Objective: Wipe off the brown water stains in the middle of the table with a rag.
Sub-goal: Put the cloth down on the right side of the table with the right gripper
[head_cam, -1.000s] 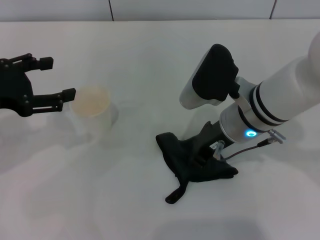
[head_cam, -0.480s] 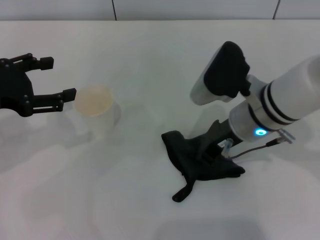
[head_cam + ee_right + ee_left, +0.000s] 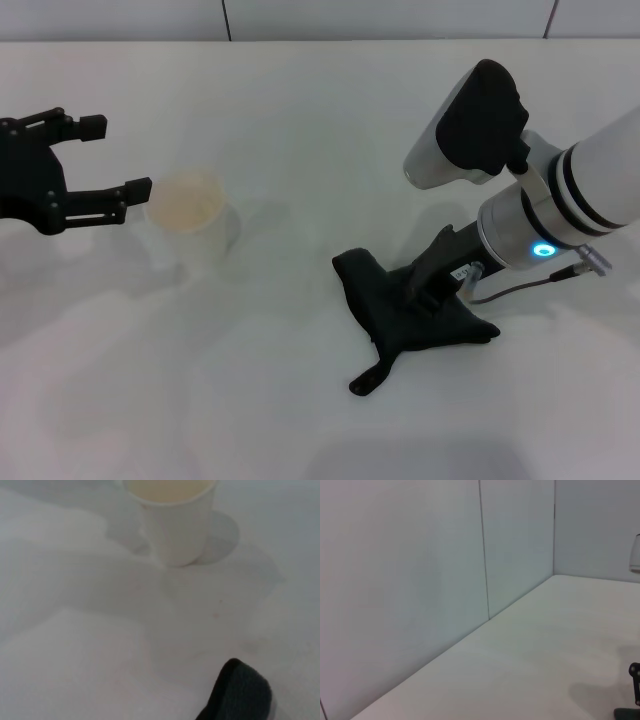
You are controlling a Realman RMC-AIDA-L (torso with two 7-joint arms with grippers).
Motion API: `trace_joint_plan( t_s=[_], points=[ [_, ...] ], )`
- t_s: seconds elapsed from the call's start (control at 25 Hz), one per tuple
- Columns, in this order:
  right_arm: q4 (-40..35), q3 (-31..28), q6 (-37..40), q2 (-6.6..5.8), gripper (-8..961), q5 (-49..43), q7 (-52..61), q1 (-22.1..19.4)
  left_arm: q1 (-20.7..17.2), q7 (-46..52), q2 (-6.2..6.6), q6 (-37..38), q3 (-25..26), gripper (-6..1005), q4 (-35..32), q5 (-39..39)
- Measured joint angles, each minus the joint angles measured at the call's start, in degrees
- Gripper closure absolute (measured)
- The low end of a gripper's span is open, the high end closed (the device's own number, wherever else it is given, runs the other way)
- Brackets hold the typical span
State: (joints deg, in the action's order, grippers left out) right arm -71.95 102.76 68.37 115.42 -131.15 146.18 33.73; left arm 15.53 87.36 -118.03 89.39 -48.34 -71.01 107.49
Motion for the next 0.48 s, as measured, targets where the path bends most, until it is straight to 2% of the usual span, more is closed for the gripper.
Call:
trace_joint_plan(
  t_s=[0.48],
  points=[
    [-0.83,-0.30,0.57,-0.02,872,0.11,-0.02,-0.30,-0.15,0.00,-0.09,0.06,-0.02,111,-0.23,0.00]
  ],
)
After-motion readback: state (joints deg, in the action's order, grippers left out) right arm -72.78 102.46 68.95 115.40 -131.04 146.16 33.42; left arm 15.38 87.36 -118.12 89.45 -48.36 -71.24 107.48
